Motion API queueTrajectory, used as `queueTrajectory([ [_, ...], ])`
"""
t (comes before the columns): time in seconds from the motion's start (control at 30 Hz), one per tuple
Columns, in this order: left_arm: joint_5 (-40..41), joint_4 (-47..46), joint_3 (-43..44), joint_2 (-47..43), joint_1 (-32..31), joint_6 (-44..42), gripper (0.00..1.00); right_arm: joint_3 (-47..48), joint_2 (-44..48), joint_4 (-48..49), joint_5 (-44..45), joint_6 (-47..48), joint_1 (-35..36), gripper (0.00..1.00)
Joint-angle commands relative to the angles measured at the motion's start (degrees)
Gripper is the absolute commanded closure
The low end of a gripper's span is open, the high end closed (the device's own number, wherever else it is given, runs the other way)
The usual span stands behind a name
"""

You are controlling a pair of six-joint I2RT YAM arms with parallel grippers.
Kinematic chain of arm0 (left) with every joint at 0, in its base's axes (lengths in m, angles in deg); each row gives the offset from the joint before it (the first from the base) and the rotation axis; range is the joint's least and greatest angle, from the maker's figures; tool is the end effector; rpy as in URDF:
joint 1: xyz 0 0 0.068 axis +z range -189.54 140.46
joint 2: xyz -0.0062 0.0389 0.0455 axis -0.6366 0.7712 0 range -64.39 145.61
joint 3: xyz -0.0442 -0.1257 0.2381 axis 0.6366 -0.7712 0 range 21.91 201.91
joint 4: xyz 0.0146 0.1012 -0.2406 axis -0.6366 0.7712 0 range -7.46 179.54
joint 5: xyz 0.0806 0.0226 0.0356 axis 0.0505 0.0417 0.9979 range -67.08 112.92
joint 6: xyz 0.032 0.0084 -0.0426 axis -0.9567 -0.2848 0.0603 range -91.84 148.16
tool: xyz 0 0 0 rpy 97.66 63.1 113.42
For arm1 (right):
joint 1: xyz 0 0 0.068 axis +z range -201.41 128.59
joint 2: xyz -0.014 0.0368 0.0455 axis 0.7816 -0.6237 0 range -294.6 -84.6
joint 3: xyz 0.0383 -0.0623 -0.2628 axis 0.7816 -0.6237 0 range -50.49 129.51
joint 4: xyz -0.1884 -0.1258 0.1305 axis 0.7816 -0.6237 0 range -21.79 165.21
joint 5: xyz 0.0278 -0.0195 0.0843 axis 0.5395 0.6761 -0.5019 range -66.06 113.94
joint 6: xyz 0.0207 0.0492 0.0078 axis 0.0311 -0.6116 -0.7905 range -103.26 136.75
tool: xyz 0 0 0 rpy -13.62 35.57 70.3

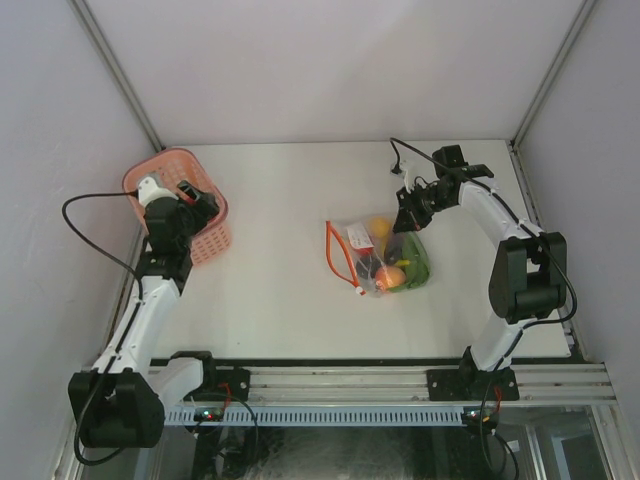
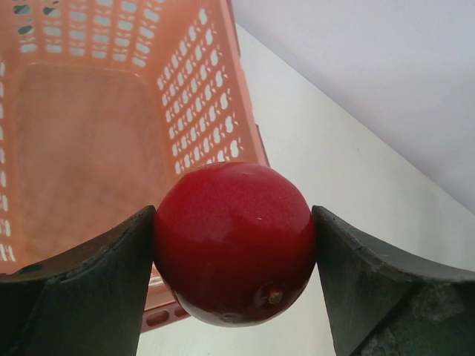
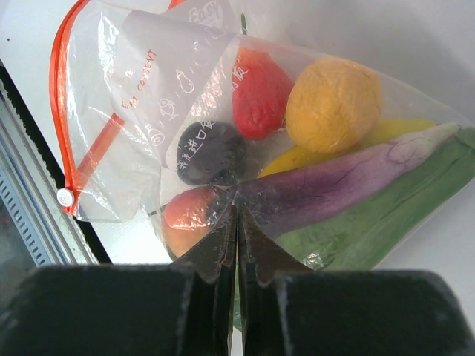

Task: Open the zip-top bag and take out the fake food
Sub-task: Place the fake fruit in the bin.

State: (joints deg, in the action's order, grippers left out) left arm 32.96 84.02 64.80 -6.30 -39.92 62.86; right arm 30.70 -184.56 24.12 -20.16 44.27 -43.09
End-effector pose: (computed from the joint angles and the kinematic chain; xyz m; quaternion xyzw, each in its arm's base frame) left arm 0.2371 0.0046 0.3000 -0.2857 0.7481 -0.1123 0.5883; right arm 0.3439 0.0754 0.2580 -0.3433 0.8481 0.3374 0.2214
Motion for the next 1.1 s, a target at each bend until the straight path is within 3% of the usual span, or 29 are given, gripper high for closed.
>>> queueTrajectory([
  [0.0, 2.54, -0.6, 3.94, 0.6, 1.63, 1.4, 0.96, 1.43, 1.97, 0.81, -1.77, 0.85, -0.14, 1.0],
  [0.8, 6.92, 2.27, 5.65, 4.37, 4.15, 6.11, 0.92, 1.48, 2.22, 0.64, -2.04, 0.99, -0.14, 1.0],
  [1.07, 6.62, 3.85, 6.64, 5.8, 4.49, 7.29, 0.79, 1.51, 2.27, 0.55, -2.08, 1.13, -0.12, 1.0],
])
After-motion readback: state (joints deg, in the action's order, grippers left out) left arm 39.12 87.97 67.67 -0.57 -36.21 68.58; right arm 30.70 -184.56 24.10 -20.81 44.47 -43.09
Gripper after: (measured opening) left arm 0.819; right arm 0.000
